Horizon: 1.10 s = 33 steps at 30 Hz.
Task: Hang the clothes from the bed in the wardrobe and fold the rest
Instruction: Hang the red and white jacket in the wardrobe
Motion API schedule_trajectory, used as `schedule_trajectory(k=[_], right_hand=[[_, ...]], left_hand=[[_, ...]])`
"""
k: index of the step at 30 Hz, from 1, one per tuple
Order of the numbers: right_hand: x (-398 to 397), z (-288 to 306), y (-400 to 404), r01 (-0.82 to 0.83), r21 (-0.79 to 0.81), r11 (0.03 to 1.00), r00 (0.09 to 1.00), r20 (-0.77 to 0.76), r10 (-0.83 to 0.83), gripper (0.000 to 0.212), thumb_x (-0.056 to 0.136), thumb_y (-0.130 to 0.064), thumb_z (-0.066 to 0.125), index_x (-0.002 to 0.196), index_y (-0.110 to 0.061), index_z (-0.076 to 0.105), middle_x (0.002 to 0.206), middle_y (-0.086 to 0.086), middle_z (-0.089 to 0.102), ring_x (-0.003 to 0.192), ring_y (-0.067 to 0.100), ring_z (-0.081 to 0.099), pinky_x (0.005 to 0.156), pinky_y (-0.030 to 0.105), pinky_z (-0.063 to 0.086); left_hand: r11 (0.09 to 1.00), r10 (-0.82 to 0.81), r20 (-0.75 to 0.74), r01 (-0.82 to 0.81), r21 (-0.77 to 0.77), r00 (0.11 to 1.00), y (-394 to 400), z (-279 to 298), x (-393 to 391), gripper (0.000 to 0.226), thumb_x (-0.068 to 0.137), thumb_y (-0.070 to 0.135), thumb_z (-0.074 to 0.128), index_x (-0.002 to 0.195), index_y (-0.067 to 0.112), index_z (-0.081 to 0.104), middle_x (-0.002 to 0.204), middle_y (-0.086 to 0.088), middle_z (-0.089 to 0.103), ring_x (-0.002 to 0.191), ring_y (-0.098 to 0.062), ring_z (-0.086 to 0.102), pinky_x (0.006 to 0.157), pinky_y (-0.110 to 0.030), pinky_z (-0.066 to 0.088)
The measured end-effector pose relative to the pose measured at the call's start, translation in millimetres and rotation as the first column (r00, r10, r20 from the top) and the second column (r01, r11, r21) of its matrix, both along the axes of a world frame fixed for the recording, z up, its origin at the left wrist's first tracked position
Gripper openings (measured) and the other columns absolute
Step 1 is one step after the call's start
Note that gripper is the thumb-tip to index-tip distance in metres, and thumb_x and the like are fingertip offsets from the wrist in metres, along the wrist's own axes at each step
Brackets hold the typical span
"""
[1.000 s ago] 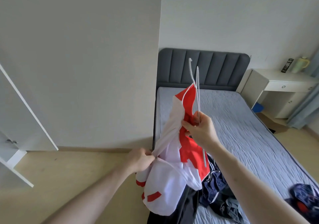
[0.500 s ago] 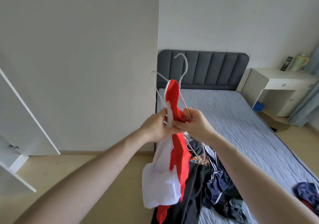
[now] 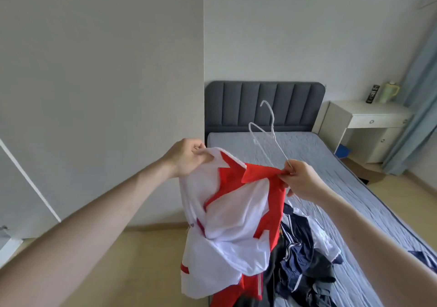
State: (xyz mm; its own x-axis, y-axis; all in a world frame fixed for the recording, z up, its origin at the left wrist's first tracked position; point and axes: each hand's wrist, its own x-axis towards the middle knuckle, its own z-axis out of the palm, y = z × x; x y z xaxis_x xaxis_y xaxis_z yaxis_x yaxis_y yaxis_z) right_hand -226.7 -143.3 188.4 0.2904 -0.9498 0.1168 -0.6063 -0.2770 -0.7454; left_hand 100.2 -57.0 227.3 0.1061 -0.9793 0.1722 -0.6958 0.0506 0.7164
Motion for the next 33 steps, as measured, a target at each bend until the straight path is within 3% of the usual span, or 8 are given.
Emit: schedule_trajectory(k=[2, 6, 10, 14, 19, 22, 29, 33], right_hand=[[-2, 7, -4, 0.011, -0.035, 0.999, 0.999, -0.048, -0.012, 0.036, 0.096, -0.008, 0.069, 0.071, -0.011, 0.042, 0.066, 0.01, 0.067, 0.047, 0.016, 0.065, 0.047, 0.046, 0.059], [-7, 27, -3, -0.007, -0.095, 0.995, 0.998, -0.068, 0.001, 0.034, 0.095, -0.035, 0.072, 0.078, -0.011, 0.055, 0.081, -0.002, 0.071, 0.05, 0.015, 0.055, 0.049, 0.029, 0.043], [-16, 40, 10, -0.116, -0.095, 0.989, 0.993, -0.019, 0.115, 0.035, 0.107, -0.043, 0.044, 0.089, -0.023, 0.066, 0.071, 0.0, 0.064, 0.043, 0.004, 0.039, 0.045, 0.023, 0.034], [-25, 48, 33, -0.217, -0.146, 0.965, 0.975, 0.017, 0.222, 0.031, 0.108, -0.044, 0.04, 0.106, -0.038, 0.07, 0.058, -0.007, 0.047, 0.043, 0.005, 0.032, 0.044, 0.015, 0.027], [-26, 60, 50, -0.306, -0.171, 0.937, 0.95, 0.006, 0.311, 0.029, 0.099, -0.056, 0.045, 0.108, -0.056, 0.072, 0.055, -0.006, 0.029, 0.047, 0.01, 0.022, 0.045, 0.017, 0.018], [-21, 62, 50, -0.358, -0.156, 0.921, 0.931, 0.013, 0.365, 0.029, 0.098, -0.056, 0.046, 0.108, -0.055, 0.073, 0.057, -0.004, 0.026, 0.049, 0.012, 0.022, 0.047, 0.021, 0.017], [15, 53, 45, -0.373, -0.224, 0.9, 0.923, 0.004, 0.384, 0.023, 0.105, -0.042, 0.054, 0.106, -0.045, 0.078, 0.049, -0.01, 0.032, 0.044, 0.007, 0.024, 0.044, 0.017, 0.017], [45, 40, 46, -0.291, -0.253, 0.923, 0.945, 0.072, 0.318, 0.023, 0.105, -0.037, 0.057, 0.102, -0.035, 0.079, 0.046, -0.01, 0.038, 0.043, 0.007, 0.026, 0.045, 0.021, 0.019]], left_hand=[[0.992, -0.08, 0.033, 0.077, 0.095, 0.996, -2, 14, -2, 0.067, 0.083, 0.067, 0.063, 0.064, 0.008, 0.04, 0.062, 0.004, 0.035, 0.06, -0.014, 0.031, 0.058, -0.032, 0.024], [0.98, 0.031, -0.219, 0.014, 0.2, 0.975, -9, 37, 0, 0.037, 0.08, 0.052, 0.06, 0.083, 0.015, 0.057, 0.08, -0.003, 0.05, 0.075, -0.019, 0.048, 0.074, -0.036, 0.035], [0.976, 0.182, -0.299, -0.136, 0.169, 0.937, -13, 50, 15, 0.037, 0.088, 0.039, 0.056, 0.103, 0.008, 0.069, 0.097, -0.004, 0.06, 0.091, -0.022, 0.056, 0.081, -0.035, 0.043], [0.971, 0.231, -0.163, -0.217, 0.096, 0.959, -15, 51, 39, 0.034, 0.098, 0.041, 0.049, 0.084, 0.011, 0.058, 0.092, -0.001, 0.06, 0.087, -0.023, 0.053, 0.081, -0.033, 0.042], [0.949, 0.313, 0.092, -0.31, -0.048, 0.945, -13, 55, 61, 0.04, 0.104, 0.037, 0.048, 0.091, 0.0, 0.057, 0.086, -0.002, 0.058, 0.084, -0.025, 0.051, 0.069, -0.028, 0.039], [0.945, 0.326, 0.176, -0.319, -0.067, 0.929, -7, 57, 67, 0.043, 0.104, 0.037, 0.05, 0.074, 0.008, 0.043, 0.071, -0.002, 0.048, 0.075, -0.028, 0.045, 0.062, -0.029, 0.036], [0.966, 0.252, 0.25, -0.228, -0.122, 0.935, 7, 74, 49, 0.047, 0.103, 0.04, 0.052, 0.073, 0.006, 0.039, 0.069, 0.0, 0.046, 0.07, -0.025, 0.042, 0.064, -0.035, 0.037], [0.986, 0.133, 0.309, -0.092, -0.142, 0.942, 20, 96, 27, 0.045, 0.1, 0.045, 0.045, 0.085, 0.006, 0.06, 0.086, -0.007, 0.069, 0.089, -0.032, 0.062, 0.087, -0.044, 0.053]])
